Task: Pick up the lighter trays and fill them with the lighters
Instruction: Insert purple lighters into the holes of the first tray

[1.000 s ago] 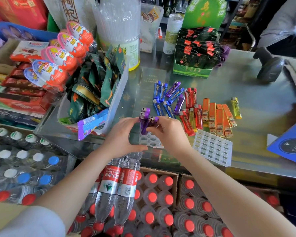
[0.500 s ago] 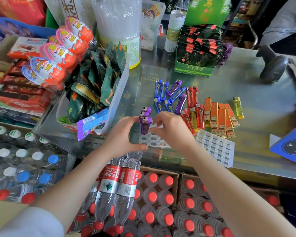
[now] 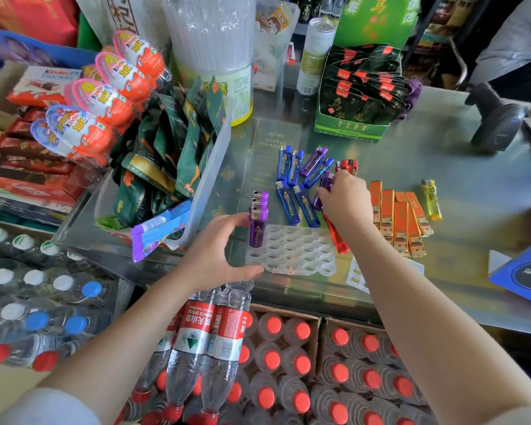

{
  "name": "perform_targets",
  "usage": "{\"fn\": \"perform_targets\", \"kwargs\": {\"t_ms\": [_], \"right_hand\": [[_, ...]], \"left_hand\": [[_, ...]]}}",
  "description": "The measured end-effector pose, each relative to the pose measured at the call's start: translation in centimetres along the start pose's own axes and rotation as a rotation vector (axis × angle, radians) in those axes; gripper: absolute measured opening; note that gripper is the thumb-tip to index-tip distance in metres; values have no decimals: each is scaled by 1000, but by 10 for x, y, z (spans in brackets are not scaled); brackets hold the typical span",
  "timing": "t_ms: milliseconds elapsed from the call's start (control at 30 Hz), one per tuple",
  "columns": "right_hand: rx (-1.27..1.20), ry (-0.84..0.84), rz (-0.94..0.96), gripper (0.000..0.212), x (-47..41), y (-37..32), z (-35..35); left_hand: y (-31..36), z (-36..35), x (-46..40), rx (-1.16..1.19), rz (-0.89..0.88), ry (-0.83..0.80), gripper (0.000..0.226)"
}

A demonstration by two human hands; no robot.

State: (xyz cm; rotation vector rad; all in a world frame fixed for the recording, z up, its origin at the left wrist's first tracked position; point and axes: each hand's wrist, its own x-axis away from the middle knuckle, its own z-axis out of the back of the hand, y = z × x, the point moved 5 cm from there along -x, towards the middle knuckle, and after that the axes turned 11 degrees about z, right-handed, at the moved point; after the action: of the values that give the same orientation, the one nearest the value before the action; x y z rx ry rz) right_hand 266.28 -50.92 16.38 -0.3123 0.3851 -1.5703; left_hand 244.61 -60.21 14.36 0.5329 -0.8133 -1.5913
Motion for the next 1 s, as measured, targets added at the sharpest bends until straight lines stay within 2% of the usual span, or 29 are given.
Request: {"fn": "perform_targets", "kwargs": {"t_ms": [67,167,300,400,500,633,733,833,1000], "right_hand": [[-51,0,-28,20,-4,-2,-2],[-141,-26,-106,30,-8,1,-4],[-218,-95,-77,16,-9,-3,0],[-433,-96,4,5,6,-18,10],[-703,-100,10,13,36,-33,13],[-987,-257,-33,20,75,-47,3],[-1144,-282,-39,26,90,-54,-2],[-1077,-237,7,24,96,-58,-7],[-630,-105,151,17,107,-65,-15]], "left_hand": [[0,-1,-1,-3,-7,-3,71],[-1,-1,-1,-16,-15,5,71],[-2,-2,-1,-30,-2,1,71],[-1,-1,0,-26,-6,8,72],[0,-1,0,-44,-11,19,78],[0,-4,-1,-128,-27,45,83],[1,-5,0,-145,-23,58,85],[3,-5,0,-148,-59,82,84],[6,-3,3,-104,-72,90,78]]}}
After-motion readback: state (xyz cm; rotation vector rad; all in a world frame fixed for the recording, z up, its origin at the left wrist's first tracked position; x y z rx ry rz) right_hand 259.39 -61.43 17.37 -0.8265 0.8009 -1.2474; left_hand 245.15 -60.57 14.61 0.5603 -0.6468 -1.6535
